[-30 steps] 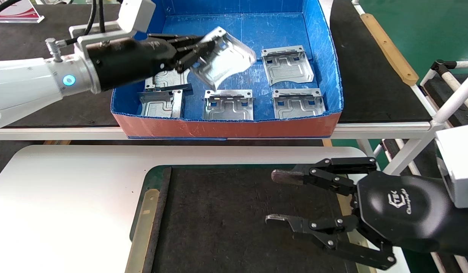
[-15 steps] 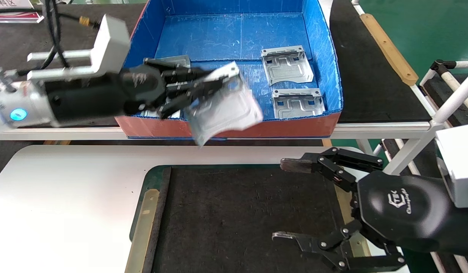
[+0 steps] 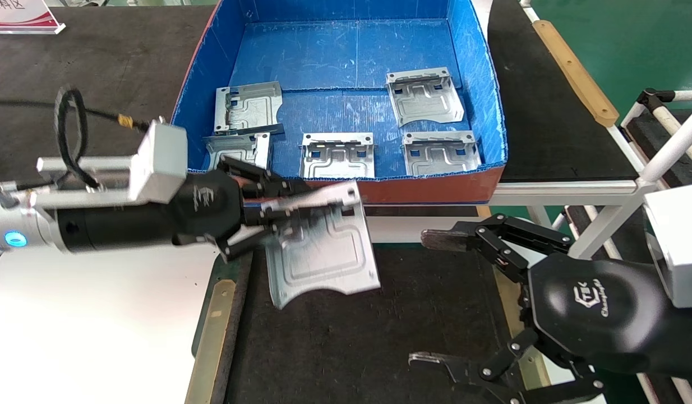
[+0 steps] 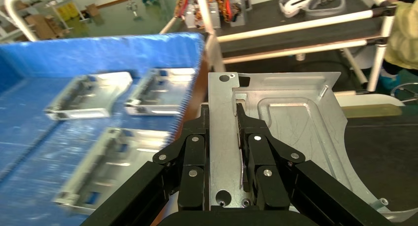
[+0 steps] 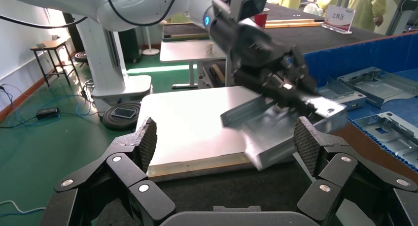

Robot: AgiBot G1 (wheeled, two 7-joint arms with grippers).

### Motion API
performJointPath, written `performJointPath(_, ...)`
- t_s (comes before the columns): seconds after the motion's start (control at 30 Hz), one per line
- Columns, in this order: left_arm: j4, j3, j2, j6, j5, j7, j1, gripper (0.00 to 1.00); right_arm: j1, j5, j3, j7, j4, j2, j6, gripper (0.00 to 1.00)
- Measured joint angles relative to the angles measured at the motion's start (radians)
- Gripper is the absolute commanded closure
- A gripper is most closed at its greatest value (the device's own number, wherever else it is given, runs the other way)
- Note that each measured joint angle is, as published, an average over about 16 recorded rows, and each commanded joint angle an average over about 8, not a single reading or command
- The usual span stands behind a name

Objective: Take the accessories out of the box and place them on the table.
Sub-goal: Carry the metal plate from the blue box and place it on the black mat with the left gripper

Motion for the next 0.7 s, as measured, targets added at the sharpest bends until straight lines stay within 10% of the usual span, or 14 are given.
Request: performJointPath(0.7,-0.032,0.059,0.141,-0.197,0.034,0.063,0.218,1.00,0.000,0.000,0.000,0.000,0.000,0.000,0.000,0.00)
